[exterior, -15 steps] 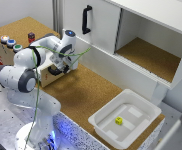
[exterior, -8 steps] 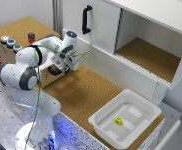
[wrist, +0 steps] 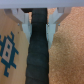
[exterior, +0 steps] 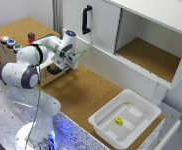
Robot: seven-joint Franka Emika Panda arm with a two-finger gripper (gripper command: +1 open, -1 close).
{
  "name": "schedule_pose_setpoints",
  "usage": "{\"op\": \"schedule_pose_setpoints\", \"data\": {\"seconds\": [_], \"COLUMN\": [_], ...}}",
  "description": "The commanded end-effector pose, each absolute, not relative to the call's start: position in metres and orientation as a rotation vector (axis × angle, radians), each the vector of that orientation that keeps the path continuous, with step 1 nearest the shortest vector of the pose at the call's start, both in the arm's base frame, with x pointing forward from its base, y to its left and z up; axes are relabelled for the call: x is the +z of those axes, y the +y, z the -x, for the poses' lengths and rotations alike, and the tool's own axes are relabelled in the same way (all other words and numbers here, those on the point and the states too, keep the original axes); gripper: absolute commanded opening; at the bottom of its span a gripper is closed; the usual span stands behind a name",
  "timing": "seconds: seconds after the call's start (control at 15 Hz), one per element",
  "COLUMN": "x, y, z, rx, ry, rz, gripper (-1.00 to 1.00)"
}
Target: Push the handle of the drawer
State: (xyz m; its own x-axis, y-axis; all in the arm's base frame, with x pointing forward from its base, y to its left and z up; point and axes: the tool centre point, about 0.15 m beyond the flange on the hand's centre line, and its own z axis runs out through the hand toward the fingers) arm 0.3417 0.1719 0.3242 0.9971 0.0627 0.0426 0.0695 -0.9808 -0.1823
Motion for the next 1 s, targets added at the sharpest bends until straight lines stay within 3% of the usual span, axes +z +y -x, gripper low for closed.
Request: {"op": "schedule_pose_setpoints", "data": {"seconds": [0.0,0.93], "x": [0.299,0.281], "y": [0.221,0.297], "z": [-0.385,-0.396], "rx": [0.040,-0.031], "ry": [-0.183,-0.238], "rz": [2.951,2.862], "gripper": [-1.00,-1.00]}}
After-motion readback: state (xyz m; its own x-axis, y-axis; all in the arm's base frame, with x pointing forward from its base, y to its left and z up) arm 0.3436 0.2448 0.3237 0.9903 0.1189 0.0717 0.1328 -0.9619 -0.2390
